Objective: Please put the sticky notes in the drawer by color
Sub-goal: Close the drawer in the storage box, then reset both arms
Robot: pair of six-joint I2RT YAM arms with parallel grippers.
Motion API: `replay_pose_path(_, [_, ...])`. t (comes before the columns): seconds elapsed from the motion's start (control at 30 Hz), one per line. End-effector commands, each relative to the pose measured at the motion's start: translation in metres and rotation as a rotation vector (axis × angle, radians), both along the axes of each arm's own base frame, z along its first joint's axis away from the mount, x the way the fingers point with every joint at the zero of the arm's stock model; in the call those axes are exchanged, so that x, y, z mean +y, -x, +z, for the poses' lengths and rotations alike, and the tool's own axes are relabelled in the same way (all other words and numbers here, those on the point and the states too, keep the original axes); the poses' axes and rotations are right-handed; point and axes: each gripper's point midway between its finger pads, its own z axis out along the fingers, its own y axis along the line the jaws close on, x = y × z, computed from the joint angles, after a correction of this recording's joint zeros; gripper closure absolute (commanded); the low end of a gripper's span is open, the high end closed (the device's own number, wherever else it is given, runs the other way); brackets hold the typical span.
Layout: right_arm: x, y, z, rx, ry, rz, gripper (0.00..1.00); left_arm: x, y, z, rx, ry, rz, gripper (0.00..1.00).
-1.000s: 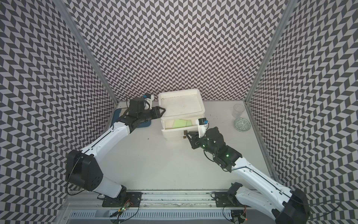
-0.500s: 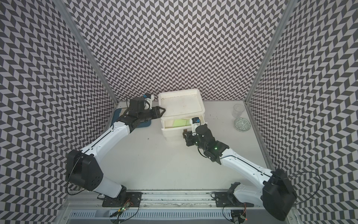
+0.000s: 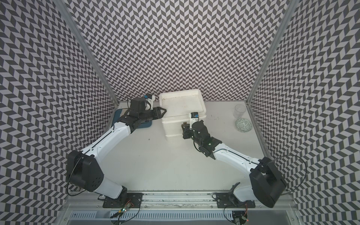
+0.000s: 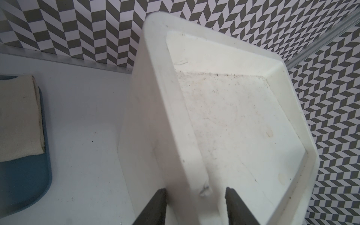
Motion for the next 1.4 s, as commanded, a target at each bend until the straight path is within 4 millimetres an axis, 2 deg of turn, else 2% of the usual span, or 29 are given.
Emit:
replay_pose_path(0.0, [0.002,-0.01,0.035,-0.133,-0.082,-0.028,0.75,-0.024,0.026,-0.014,0.077,-0.017,-0.114,0.48])
replay_pose_path(0.13, [-0.004,0.003,0.037,-0.136,-0.067,-0.003,0.75,-0.017,0.025,0.003,0.029,-0.024,-0.092,0.47])
replay_pose_path(0.2, [-0.011,0.013,0.042,-0.139,-0.059,0.006,0.71,-0.015,0.025,0.015,-0.001,-0.019,-0.082,0.46])
replay_pose_path(0.37, [-0.035,0.045,0.054,-0.143,-0.055,0.023,0.66,-0.007,0.027,0.064,-0.116,0.015,-0.05,0.45])
replay_pose_path(0.43, [-0.046,0.055,0.058,-0.154,-0.073,0.009,0.6,-0.001,0.031,0.083,-0.17,0.032,-0.022,0.44])
replay_pose_path(0.53, [-0.062,0.064,0.065,-0.141,-0.043,-0.012,0.48,0.016,0.036,0.096,-0.243,0.044,0.054,0.44])
replay_pose_path(0.57, [-0.067,0.064,0.069,-0.14,-0.028,-0.027,0.43,0.024,0.037,0.094,-0.255,0.037,0.093,0.44])
replay_pose_path(0.63, [-0.075,0.064,0.076,-0.119,-0.008,-0.043,0.43,0.047,0.038,0.085,-0.266,0.008,0.193,0.44])
replay_pose_path(0.67, [-0.09,0.055,0.077,-0.131,0.055,-0.119,0.21,0.061,0.038,0.081,-0.274,-0.016,0.255,0.42])
replay_pose_path(0.8, [-0.136,0.021,0.083,-0.117,0.155,-0.313,0.0,0.116,0.04,0.068,-0.297,-0.095,0.491,0.29])
replay_pose_path(0.93, [-0.184,-0.014,0.086,-0.112,0.172,-0.479,0.0,0.156,0.047,0.061,-0.361,-0.134,0.664,0.09])
replay_pose_path(1.0, [-0.218,-0.03,0.081,-0.101,0.147,-0.61,0.0,0.178,0.052,0.054,-0.386,-0.163,0.763,0.0])
replay_pose_path(1.1, [-0.258,-0.042,0.064,-0.16,0.174,-0.737,0.01,0.207,0.06,0.036,-0.404,-0.213,0.886,0.0])
replay_pose_path(1.23, [-0.292,-0.043,0.047,-0.276,0.274,-0.807,0.0,0.238,0.071,0.003,-0.429,-0.305,0.992,0.01])
replay_pose_path(1.3, [-0.311,-0.042,0.031,-0.287,0.271,-0.847,0.0,0.249,0.075,-0.011,-0.425,-0.318,1.022,0.0])
replay_pose_path(1.37, [-0.32,-0.044,0.015,-0.279,0.268,-0.853,0.0,0.258,0.078,-0.026,-0.42,-0.323,1.058,0.0])
